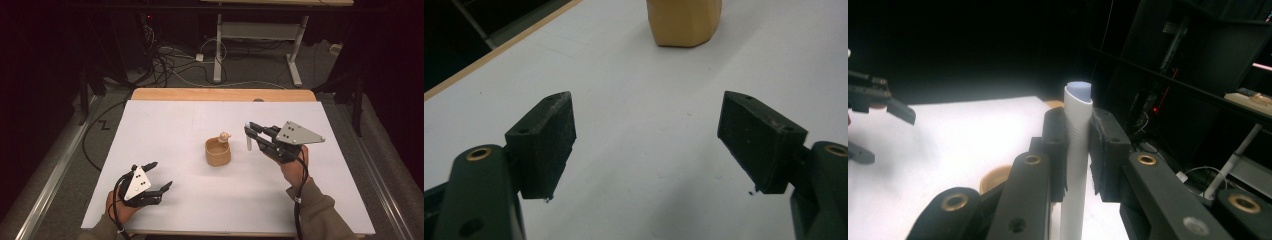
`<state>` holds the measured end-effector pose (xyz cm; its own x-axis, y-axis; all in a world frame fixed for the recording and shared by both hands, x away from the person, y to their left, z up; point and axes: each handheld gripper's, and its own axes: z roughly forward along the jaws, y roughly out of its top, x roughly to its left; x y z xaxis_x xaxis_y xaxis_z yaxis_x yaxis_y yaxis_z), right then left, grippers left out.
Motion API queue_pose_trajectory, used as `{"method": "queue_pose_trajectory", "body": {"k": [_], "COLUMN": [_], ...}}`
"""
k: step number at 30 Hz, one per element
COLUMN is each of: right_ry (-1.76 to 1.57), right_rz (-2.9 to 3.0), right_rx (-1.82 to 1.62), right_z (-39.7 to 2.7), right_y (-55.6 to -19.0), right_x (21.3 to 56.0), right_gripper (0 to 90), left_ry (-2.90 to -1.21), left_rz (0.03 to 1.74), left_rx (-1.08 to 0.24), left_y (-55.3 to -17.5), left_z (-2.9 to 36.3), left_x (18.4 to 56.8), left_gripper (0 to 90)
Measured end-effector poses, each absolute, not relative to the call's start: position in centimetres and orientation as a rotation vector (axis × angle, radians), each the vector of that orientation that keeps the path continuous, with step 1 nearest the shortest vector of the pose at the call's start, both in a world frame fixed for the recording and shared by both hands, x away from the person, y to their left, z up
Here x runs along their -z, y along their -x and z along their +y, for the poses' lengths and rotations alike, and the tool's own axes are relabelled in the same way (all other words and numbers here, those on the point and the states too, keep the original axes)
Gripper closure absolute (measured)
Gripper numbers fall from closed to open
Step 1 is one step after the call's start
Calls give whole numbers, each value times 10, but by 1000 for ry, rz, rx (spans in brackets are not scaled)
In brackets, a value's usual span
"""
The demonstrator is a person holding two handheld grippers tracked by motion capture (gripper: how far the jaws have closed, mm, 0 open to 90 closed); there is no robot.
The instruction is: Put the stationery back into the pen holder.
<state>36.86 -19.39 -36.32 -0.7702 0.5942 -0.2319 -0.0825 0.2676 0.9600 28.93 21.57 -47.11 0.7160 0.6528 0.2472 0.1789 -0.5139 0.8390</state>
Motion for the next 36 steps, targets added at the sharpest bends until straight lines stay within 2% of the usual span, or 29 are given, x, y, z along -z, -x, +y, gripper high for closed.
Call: {"method": "queue_pose_trajectory", "body": {"k": [19,36], "right_ry": [-482,-483], "right_rz": [1934,1971], "right_rx": [-1632,-1666], "right_z": [-160,-132], "right_y": [-380,-392], "right_x": [348,366], "right_gripper": [793,792], "left_ry": [-2063,-2054], "left_rz": [626,627], "left_rx": [-696,-688], "left_y": [-288,-287], "left_z": [214,215], "left_x": [471,471], "left_gripper": [211,200]}}
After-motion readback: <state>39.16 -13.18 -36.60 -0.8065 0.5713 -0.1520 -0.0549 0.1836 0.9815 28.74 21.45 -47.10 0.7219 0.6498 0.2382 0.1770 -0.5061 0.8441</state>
